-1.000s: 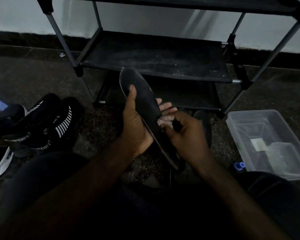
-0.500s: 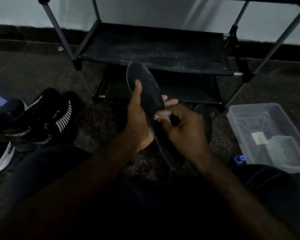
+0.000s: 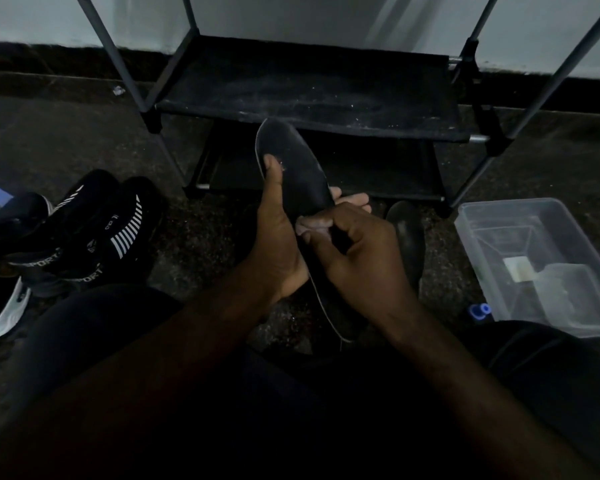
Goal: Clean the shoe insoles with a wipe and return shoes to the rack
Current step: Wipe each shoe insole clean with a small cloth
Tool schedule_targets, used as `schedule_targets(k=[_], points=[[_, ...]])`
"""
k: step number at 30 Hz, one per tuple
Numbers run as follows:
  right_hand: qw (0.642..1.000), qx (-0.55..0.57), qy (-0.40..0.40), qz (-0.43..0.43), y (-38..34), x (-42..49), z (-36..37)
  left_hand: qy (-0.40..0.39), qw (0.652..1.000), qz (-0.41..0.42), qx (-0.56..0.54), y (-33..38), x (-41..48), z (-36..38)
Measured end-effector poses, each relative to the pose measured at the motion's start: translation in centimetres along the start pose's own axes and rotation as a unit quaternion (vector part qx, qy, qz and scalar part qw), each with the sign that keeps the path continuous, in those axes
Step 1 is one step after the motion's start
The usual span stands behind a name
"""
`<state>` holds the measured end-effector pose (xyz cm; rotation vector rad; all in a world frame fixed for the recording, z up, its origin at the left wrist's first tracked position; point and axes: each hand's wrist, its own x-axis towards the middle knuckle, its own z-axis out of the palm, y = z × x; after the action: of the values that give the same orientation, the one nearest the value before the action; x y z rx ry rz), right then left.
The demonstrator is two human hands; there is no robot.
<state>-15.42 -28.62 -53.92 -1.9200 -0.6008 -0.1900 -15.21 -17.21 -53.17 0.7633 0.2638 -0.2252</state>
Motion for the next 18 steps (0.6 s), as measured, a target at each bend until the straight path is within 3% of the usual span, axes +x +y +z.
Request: schedule_targets(k=[5,9,12,14,16,18], points=[[0.994,-0.067,0.072,0.042,1.7,1.1,-1.0,0.0,1.0,0.014,0.001,-0.2,0.6,-0.3],[0.983,0.161,0.039,0.085,0.3,0.7,-0.6,-0.047,0.999,0.016,-0.003,-0.2,0.3,0.2],[0.918,0.35,0.018,0.183,0.2,1.3,-1.1,-0.057,0.998,0.013,0.013,-0.1,0.3,0.3],[0.896,0.387,0.001,0.218,0.5,1.4,-1.4,-0.047,0.999,0.013,0.006,-0.1,0.4,0.3],[0.914,0.347,0.0,0.211,0.6,1.3,-1.3,-0.041,0.999,0.016,0.004,-0.1,0.4,0.3],[0.961,0.223,0.027,0.162,0.8,1.1,-1.0,-0.026,0.999,0.018,0.009,-0.1,0.3,0.3]])
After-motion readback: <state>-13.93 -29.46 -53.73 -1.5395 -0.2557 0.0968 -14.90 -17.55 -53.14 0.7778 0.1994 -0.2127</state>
